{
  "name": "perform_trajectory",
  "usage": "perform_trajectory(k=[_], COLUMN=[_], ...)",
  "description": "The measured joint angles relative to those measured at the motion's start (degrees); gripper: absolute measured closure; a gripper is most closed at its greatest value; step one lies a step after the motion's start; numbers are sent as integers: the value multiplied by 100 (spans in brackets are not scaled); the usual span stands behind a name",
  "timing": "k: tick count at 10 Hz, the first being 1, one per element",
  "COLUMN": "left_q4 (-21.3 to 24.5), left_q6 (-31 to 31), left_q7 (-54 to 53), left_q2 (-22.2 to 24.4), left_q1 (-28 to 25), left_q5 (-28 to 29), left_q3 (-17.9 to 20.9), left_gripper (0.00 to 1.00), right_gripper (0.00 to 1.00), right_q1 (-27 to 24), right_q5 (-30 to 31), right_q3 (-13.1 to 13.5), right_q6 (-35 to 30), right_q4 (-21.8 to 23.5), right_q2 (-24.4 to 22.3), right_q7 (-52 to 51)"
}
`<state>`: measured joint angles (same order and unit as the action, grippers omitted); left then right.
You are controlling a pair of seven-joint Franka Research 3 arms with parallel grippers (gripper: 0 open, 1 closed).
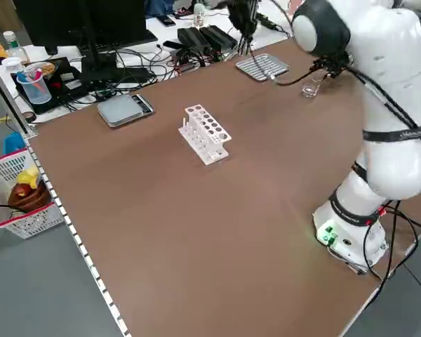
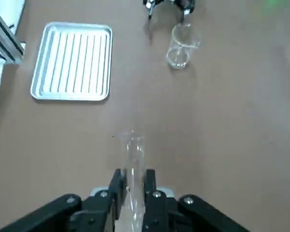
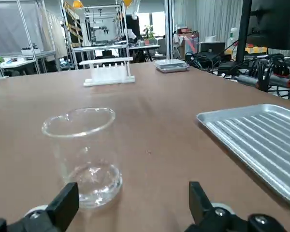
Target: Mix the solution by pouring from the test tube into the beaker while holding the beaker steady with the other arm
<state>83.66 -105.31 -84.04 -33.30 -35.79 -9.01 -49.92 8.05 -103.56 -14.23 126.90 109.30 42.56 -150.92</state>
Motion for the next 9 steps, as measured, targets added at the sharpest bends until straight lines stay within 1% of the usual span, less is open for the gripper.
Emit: perform_trajectory(k=[1,2,3,4,5,6,7,8,9], left_q4=[219,347,395,401,403,404,403,401,396], left_q6=[104,322,579,863,1153,1445,1692,1834,1967], left_q7=[-365,-709,-1050,-1429,-1793,-2104,-2383,-2598,-2853], left_q2=[-153,-354,-594,-845,-1087,-1318,-1537,-1688,-1771], left_q1=[-845,-1514,-2002,-2357,-2632,-2860,-3042,-3184,-3264], left_q5=[-4,-72,-318,-680,-980,-1187,-1321,-1484,-1731], left_q3=[-622,-1021,-1220,-1273,-1277,-1275,-1250,-1145,-935], left_gripper=[78,78,78,78,78,78,78,78,78], right_gripper=[0,0,0,0,0,0,0,0,0], right_q1=[-165,-390,-667,-1007,-1388,-1681,-1835,-1873,-1874], right_q5=[318,562,835,1231,1721,2183,2468,2575,2677], right_q3=[-48,-187,-430,-784,-1202,-1519,-1677,-1724,-1728], right_q6=[257,560,942,1408,1861,2208,2423,2525,2567], right_q4=[-4,-7,-10,-14,-21,-22,-31,-73,-151], right_q2=[-116,-267,-397,-489,-542,-587,-640,-697,-744], right_q7=[295,616,934,1341,1839,2337,2760,2978,3048])
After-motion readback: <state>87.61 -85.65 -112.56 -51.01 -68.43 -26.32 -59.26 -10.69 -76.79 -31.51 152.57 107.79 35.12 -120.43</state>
